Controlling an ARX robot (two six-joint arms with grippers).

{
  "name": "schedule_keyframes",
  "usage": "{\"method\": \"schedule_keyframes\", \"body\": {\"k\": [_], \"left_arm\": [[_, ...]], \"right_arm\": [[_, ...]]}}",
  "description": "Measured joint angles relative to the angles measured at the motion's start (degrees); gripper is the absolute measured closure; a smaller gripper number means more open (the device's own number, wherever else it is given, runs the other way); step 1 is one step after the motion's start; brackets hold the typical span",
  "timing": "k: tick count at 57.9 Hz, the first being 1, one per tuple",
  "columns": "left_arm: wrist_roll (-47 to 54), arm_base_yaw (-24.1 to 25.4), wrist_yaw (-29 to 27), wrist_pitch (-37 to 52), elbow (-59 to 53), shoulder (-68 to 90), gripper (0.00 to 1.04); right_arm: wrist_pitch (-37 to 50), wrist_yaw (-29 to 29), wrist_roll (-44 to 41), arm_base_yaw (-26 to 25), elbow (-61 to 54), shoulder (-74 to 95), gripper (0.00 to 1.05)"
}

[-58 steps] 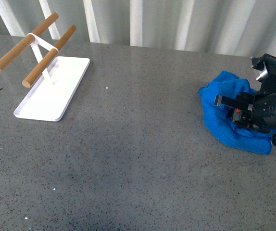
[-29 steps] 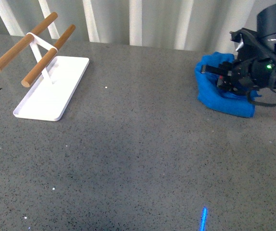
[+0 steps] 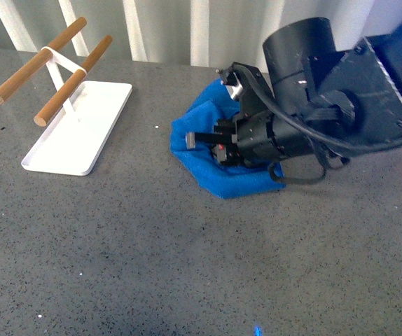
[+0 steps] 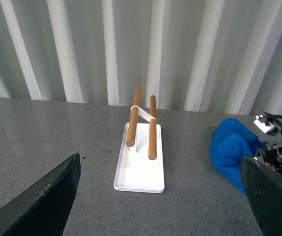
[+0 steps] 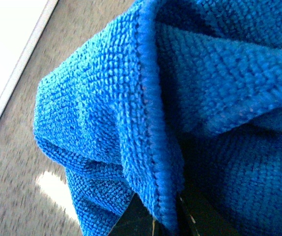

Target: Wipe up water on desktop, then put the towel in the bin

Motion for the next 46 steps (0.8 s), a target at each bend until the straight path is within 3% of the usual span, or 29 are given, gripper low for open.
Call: {"method": "schedule_keyframes", "body": {"k": [21,46], "left_arm": [[0.0,0.0,0.0,0.0,0.0,0.0,0.07],[0.0,0.0,0.0,0.0,0.0,0.0,0.07]], "right_arm": [[5.4,-3.6,-5.4,-10.1,-26.5,-17.8,1.02],[-0.7,-6.6,-12.2,-25.6,-29.2,-30.8,1.02]]}}
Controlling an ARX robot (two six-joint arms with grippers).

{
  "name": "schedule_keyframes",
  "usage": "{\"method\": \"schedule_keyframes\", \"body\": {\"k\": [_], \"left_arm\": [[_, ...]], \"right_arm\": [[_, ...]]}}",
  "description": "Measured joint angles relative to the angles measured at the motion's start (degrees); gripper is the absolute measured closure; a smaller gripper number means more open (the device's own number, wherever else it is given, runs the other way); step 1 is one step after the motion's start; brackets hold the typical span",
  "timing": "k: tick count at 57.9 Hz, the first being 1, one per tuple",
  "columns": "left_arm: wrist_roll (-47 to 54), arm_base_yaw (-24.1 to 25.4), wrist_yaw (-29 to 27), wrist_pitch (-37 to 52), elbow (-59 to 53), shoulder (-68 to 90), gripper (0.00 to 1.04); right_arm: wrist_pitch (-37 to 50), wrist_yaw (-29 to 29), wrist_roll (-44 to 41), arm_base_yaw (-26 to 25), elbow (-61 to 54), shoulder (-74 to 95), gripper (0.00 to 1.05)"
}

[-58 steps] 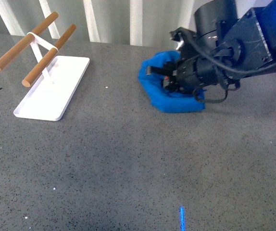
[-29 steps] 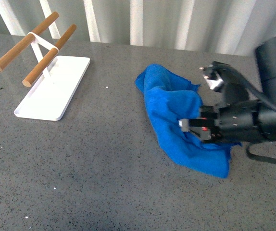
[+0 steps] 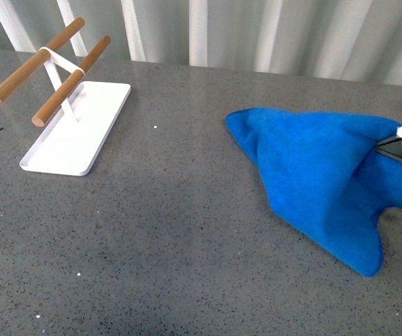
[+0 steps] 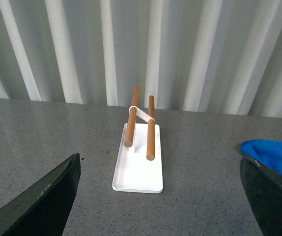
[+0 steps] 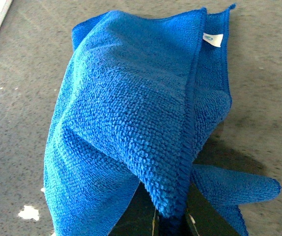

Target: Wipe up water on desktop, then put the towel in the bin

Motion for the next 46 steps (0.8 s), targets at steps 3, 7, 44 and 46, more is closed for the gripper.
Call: {"method": "schedule_keyframes", "body": {"k": [3,7,44,46], "left_arm": [[0.0,0.0,0.0,0.0,0.0,0.0,0.07],[0.0,0.0,0.0,0.0,0.0,0.0,0.07],[0.0,0.0,0.0,0.0,0.0,0.0,0.07],[0.0,0.0,0.0,0.0,0.0,0.0,0.07]], "right_arm": [[-0.8,0.1,-0.6,-1.7,0.8,-0.5,1.02],[-1.3,0.2,-1.2,-3.1,2.4,-1.1,1.02],[-10.3,3.5,-2.9,-7.5,28.5,-4.1,1.02],[-10.9,3.4,-2.8,-8.4,29.9,-4.6,1.02]]}}
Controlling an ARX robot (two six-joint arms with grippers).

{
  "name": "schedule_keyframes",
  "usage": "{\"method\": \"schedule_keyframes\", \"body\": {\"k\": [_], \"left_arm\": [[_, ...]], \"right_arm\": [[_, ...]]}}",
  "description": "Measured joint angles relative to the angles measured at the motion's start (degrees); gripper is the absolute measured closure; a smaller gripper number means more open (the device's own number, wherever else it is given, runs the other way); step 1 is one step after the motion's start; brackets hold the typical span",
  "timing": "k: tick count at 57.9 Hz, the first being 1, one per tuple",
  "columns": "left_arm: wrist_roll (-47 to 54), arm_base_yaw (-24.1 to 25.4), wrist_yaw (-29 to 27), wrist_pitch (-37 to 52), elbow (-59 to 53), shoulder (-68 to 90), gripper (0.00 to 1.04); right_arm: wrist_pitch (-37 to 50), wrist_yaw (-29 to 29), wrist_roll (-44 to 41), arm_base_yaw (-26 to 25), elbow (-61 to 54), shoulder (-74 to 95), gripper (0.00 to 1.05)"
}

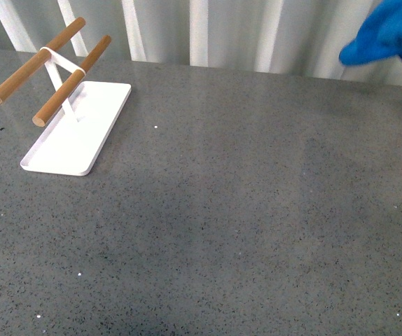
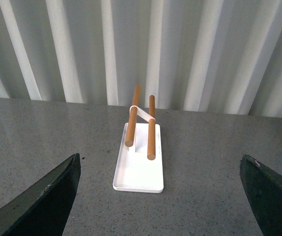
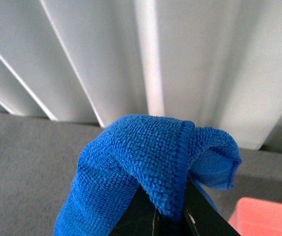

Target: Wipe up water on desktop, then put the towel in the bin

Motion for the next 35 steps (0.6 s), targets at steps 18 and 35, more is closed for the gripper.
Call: {"method": "schedule_keyframes", "body": {"k": [18,35], "left_arm": [[0.0,0.0,0.0,0.0,0.0,0.0,0.07],[0.0,0.0,0.0,0.0,0.0,0.0,0.07]], "right_arm": [[-6.8,-3.7,0.7,-11.8,8.3,-0.9,1.02],[-7.0,-8.9,0.4,-20.1,2.8,-0.7,1.02]]}}
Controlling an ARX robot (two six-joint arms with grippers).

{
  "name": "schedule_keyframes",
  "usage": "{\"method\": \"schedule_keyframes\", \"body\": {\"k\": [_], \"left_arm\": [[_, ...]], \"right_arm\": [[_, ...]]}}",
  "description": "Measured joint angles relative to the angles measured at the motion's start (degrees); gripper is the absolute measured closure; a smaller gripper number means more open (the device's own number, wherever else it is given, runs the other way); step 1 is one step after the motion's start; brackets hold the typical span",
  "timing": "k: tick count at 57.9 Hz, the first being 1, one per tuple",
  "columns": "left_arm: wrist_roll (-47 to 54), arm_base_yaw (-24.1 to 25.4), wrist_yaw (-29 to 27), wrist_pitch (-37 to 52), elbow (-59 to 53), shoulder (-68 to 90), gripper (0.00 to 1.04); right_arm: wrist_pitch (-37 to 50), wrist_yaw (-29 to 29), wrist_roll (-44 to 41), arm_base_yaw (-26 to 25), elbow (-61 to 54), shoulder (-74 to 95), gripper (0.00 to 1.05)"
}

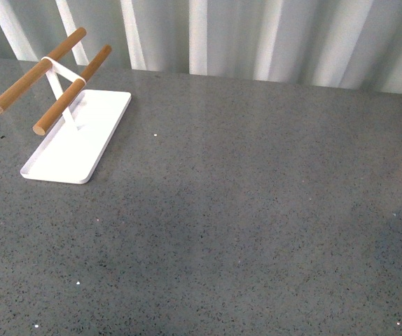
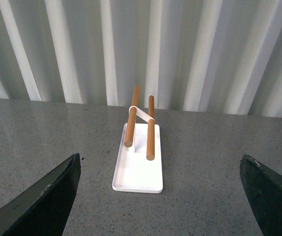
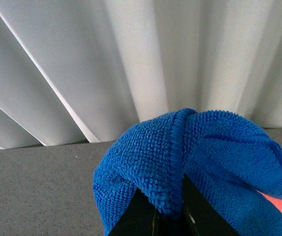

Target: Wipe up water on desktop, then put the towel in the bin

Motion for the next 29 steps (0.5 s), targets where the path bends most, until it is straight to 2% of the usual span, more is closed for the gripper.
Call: {"method": "schedule_keyframes", "body": {"k": [19,29], "left_arm": [[0.0,0.0,0.0,0.0,0.0,0.0,0.07],[0.0,0.0,0.0,0.0,0.0,0.0,0.07]], "right_arm": [[2.4,-6.6,-1.8,-5.7,-13.8,-5.4,1.02],[3.3,-4.5,-6.0,-9.5,-15.9,-2.7,1.02]]}}
